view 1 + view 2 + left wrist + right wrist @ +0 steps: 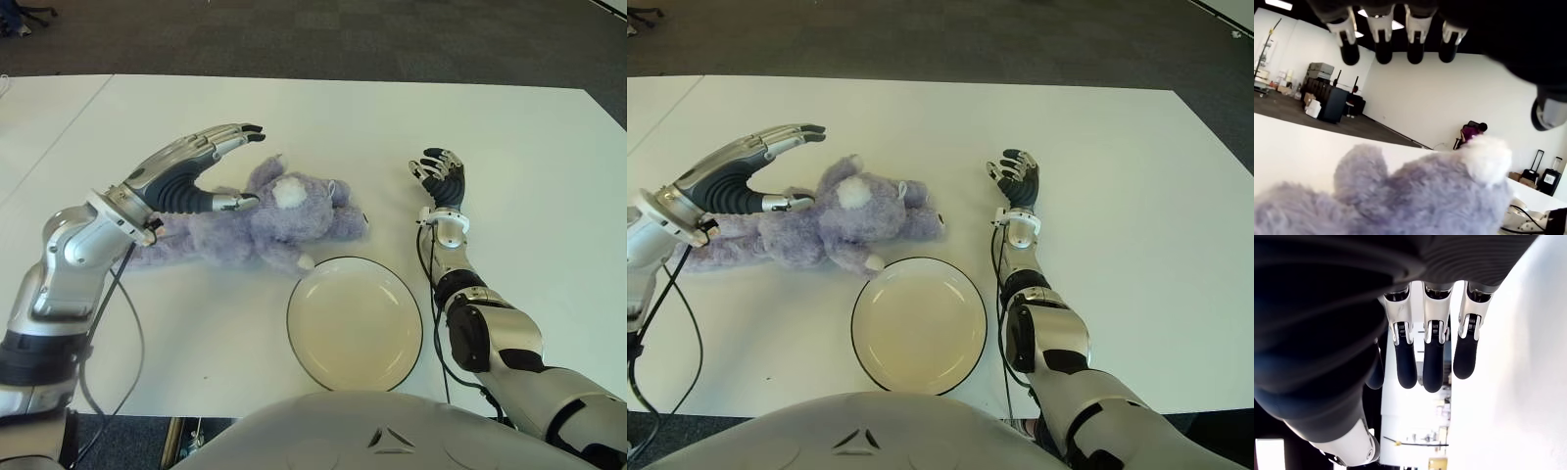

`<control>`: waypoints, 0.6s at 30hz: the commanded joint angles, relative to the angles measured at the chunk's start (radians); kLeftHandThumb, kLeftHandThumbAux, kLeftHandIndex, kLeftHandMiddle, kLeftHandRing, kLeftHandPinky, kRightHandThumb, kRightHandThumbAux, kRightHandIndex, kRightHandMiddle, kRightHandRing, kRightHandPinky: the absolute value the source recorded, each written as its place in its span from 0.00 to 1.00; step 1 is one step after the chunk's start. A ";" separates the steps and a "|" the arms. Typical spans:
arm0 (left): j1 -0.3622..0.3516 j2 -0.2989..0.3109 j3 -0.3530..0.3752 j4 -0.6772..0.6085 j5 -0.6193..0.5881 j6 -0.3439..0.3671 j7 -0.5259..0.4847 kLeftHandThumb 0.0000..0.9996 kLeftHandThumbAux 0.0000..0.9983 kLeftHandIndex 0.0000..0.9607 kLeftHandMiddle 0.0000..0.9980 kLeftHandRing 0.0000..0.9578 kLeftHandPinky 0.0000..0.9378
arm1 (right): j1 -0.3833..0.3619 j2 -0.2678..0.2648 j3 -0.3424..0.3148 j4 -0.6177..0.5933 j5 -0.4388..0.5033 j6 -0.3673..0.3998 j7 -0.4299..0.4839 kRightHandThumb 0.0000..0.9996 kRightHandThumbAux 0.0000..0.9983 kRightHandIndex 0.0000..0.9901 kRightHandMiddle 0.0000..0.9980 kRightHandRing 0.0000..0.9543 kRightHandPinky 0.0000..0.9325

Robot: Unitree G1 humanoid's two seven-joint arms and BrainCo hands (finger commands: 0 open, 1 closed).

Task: Put the doll into the plate.

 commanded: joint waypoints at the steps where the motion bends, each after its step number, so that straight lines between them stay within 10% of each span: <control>1: 0.122 0.073 0.029 -0.152 -0.089 0.108 -0.151 0.17 0.27 0.00 0.00 0.00 0.00 | 0.280 0.039 0.034 0.157 -0.039 0.045 -0.016 0.29 0.88 0.34 0.31 0.33 0.35; 8: 0.180 0.088 0.008 -0.225 -0.058 0.155 -0.191 0.15 0.23 0.00 0.00 0.00 0.00 | 0.278 0.039 0.030 0.156 -0.025 0.049 -0.001 0.33 0.87 0.34 0.31 0.33 0.35; 18: 0.221 0.002 -0.141 -0.058 0.216 0.031 -0.045 0.12 0.28 0.00 0.00 0.00 0.00 | 0.278 0.038 0.034 0.154 -0.029 0.041 -0.009 0.35 0.87 0.36 0.31 0.34 0.34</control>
